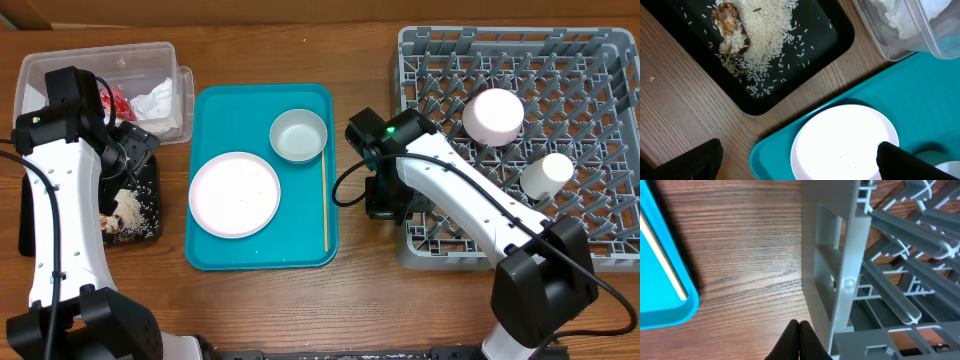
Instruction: Sort waste into correct bins and load items into the dishwasher
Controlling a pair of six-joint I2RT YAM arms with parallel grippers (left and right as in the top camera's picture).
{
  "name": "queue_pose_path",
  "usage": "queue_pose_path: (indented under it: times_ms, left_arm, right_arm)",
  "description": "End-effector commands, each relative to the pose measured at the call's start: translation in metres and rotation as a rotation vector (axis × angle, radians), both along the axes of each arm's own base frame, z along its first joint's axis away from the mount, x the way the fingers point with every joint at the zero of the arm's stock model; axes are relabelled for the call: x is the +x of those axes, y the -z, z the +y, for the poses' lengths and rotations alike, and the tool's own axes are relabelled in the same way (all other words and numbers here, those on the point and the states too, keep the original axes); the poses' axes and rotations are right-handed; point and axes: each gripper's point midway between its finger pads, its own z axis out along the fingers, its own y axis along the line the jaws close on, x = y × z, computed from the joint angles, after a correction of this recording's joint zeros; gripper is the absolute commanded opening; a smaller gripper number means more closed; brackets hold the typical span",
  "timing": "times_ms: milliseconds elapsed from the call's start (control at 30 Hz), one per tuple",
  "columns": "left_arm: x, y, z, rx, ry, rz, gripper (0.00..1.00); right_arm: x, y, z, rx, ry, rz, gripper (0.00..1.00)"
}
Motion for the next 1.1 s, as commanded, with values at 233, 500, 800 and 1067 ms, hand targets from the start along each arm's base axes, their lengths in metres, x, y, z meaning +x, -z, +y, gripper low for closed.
queue_pose_path:
  times_ms: [233,500,800,1067]
  left_arm:
    - [-0.002,-0.002,0.001,-0.002,-0.024,-0.01,1.0]
    - [-0.002,-0.002,0.001,-0.002,-0.024,-0.011,1.0]
    - [-0.002,-0.002,0.001,-0.002,-0.024,-0.01,1.0]
    - [-0.002,-0.002,0.001,-0.002,-0.024,-0.011,1.0]
  right_arm:
    - [-0.013,0.019,-0.009,-0.002,0.003,0.013,0.04]
    - [-0.011,0.017,-0.018,-0.009,0.028,0.025,0.04]
    - [-0.013,0.014,-0.022,-0.02,0.038,0.043,0.04]
    - [0.013,-0.024,-0.006,0.049,0.037,-0.063,0.04]
